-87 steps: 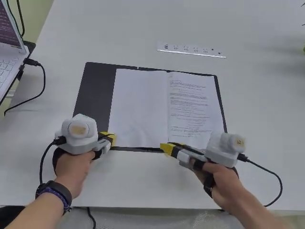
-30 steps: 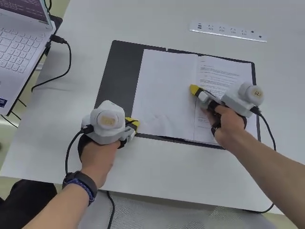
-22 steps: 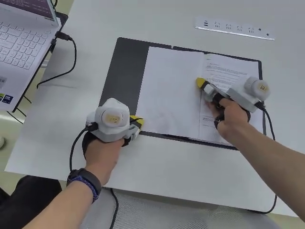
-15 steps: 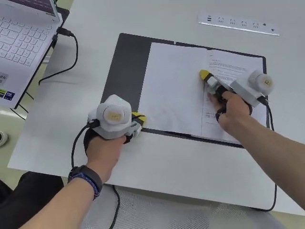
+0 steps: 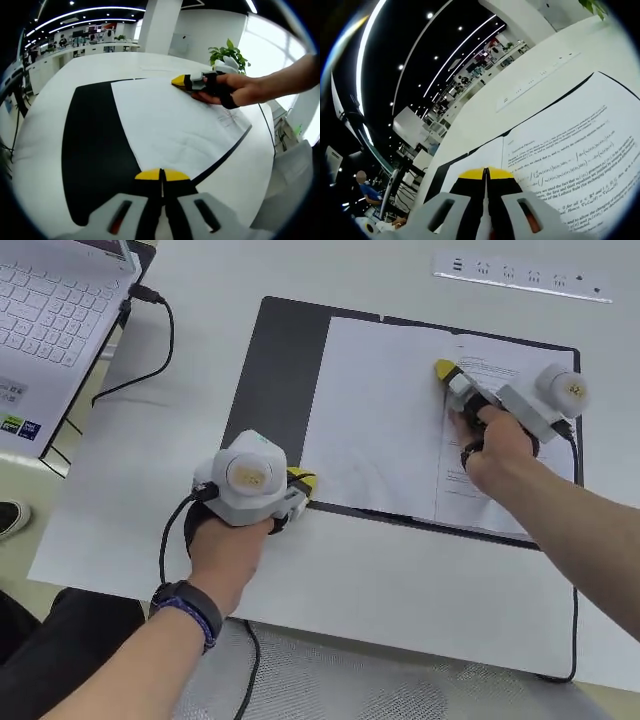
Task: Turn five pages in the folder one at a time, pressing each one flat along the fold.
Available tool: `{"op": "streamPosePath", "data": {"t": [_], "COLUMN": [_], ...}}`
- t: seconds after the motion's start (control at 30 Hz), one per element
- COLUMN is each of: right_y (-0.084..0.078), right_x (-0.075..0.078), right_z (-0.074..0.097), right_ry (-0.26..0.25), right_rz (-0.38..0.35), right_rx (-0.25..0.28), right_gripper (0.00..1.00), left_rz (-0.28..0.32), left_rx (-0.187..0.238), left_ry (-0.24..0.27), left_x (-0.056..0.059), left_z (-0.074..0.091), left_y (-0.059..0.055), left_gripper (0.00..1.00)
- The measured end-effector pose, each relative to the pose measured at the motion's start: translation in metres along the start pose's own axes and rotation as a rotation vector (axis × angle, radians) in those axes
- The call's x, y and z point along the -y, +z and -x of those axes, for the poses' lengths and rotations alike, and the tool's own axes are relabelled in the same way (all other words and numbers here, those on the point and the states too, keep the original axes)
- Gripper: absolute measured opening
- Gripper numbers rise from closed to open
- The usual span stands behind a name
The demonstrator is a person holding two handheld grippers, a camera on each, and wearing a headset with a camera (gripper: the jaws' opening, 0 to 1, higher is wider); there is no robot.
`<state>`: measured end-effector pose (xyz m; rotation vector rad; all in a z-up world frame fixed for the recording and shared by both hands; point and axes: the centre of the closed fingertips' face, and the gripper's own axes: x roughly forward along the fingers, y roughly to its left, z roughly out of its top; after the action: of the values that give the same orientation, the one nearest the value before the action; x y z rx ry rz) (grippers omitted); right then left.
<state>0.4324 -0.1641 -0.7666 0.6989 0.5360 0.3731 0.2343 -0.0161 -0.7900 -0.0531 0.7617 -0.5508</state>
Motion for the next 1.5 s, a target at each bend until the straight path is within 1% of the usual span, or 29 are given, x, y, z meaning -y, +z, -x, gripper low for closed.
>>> {"op": "streamPosePath", "data": {"t": [0.1, 0.2, 0.23, 0.27, 0.3, 0.33, 0.47, 0.5, 0.6, 0.67, 0.7, 0.83, 0.9, 0.93, 1.0, 1.07, 1.1, 1.2, 1.27, 1.33, 1.37, 1.5], "right_y": [0.004, 0.008, 0.009, 0.013, 0.015, 0.019, 0.023, 0.024, 0.026, 0.025, 0.026, 0.028, 0.028, 0.028, 0.024, 0.018, 0.016, 0.012, 0.007, 0.003, 0.000, -0.009], "right_x": [0.001, 0.001, 0.001, 0.004, 0.006, 0.011, 0.008, 0.010, 0.012, 0.009, 0.012, 0.017, 0.018, 0.019, 0.019, 0.011, 0.011, 0.013, 0.008, 0.008, 0.003, -0.006], "right_z": [-0.006, -0.013, -0.016, -0.023, -0.027, -0.032, -0.033, -0.036, -0.038, -0.035, -0.038, -0.042, -0.042, -0.042, -0.041, -0.033, -0.032, -0.026, -0.020, -0.016, -0.012, 0.000], "right_ry": [-0.005, 0.002, 0.001, -0.002, -0.001, -0.005, -0.020, -0.022, -0.025, -0.029, -0.032, -0.035, -0.024, -0.022, -0.018, -0.006, -0.003, 0.003, 0.005, 0.012, 0.015, 0.024], "right_rz": [0.001, -0.002, 0.011, 0.025, 0.027, 0.030, 0.012, 0.010, 0.025, 0.024, 0.022, 0.025, 0.038, 0.034, 0.055, 0.072, 0.075, 0.076, 0.076, 0.076, 0.077, 0.080], "right_rx": [0.005, 0.004, -0.003, -0.008, -0.011, -0.008, 0.023, 0.028, 0.036, 0.043, 0.047, 0.052, 0.048, 0.045, 0.026, 0.007, 0.001, -0.005, -0.007, -0.011, -0.013, -0.023], "right_gripper": [0.00, 0.00, 0.00, 0.00, 0.00, 0.00, 0.00, 0.00, 0.00, 0.00, 0.00, 0.00, 0.00, 0.00, 0.00, 0.00, 0.00, 0.00, 0.00, 0.00, 0.00, 0.00], "left_rz": [-0.007, -0.012, -0.012, -0.011, -0.009, -0.009, -0.005, -0.006, -0.013, -0.013, -0.011, -0.010, -0.007, -0.004, -0.002, -0.004, -0.003, 0.001, 0.003, 0.007, 0.009, 0.011], "left_rx": [-0.004, -0.005, -0.006, -0.005, -0.005, -0.005, -0.003, -0.003, -0.005, -0.006, -0.006, -0.006, -0.005, -0.005, -0.004, -0.002, -0.002, -0.002, -0.004, -0.003, -0.002, 0.002], "left_ry": [-0.005, -0.012, -0.014, -0.015, -0.014, -0.013, -0.011, -0.011, -0.019, -0.021, -0.023, -0.024, -0.023, -0.023, -0.023, -0.025, -0.027, -0.031, -0.031, -0.031, -0.031, -0.033], "left_x": [0.000, 0.000, 0.000, 0.000, 0.000, 0.000, 0.000, 0.000, 0.000, 0.000, 0.000, 0.000, 0.000, 0.000, 0.000, -0.001, -0.001, -0.001, -0.001, -0.001, -0.001, -0.001], "left_z": [0.000, 0.000, 0.000, 0.000, 0.000, 0.000, 0.000, 0.001, 0.001, 0.001, 0.001, 0.001, 0.001, 0.001, 0.001, 0.001, 0.001, 0.001, 0.001, 0.001, 0.001, 0.001], "left_y": [0.000, -0.001, -0.001, -0.001, -0.001, -0.001, -0.001, -0.001, -0.001, -0.001, -0.001, -0.001, -0.001, -0.001, -0.001, -0.001, -0.001, 0.000, 0.000, -0.001, -0.001, 0.000], "left_gripper": [0.00, 0.00, 0.00, 0.00, 0.00, 0.00, 0.00, 0.00, 0.00, 0.00, 0.00, 0.00, 0.00, 0.00, 0.00, 0.00, 0.00, 0.00, 0.00, 0.00, 0.00, 0.00]}}
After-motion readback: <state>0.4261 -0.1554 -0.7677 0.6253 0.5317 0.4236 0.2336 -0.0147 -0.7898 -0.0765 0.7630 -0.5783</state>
